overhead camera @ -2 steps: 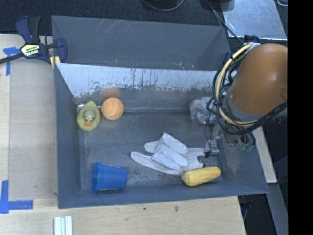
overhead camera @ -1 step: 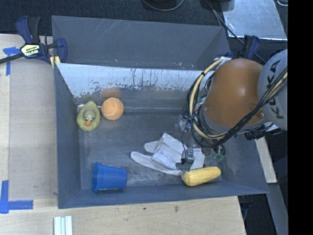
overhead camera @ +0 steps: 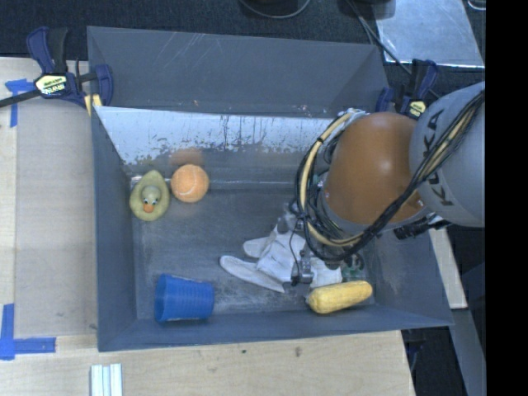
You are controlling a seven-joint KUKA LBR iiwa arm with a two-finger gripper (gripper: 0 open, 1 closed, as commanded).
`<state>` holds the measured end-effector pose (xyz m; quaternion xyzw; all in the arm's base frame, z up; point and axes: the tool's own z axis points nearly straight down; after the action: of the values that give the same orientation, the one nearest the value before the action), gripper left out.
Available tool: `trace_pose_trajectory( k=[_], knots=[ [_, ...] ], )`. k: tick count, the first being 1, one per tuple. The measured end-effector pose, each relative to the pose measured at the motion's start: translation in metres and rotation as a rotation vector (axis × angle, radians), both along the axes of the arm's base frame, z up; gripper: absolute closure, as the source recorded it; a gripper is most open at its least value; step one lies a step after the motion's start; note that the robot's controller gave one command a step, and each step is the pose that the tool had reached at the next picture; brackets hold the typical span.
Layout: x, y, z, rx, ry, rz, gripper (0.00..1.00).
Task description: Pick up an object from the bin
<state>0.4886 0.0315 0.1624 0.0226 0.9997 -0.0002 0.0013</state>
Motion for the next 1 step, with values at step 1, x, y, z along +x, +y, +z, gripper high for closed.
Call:
trace_pose_trajectory(
  k=[1],
  knots=[
    [0.0244,-0.0126,-0.0449,0.001,-0.001,-0.150,0.00]
  ],
)
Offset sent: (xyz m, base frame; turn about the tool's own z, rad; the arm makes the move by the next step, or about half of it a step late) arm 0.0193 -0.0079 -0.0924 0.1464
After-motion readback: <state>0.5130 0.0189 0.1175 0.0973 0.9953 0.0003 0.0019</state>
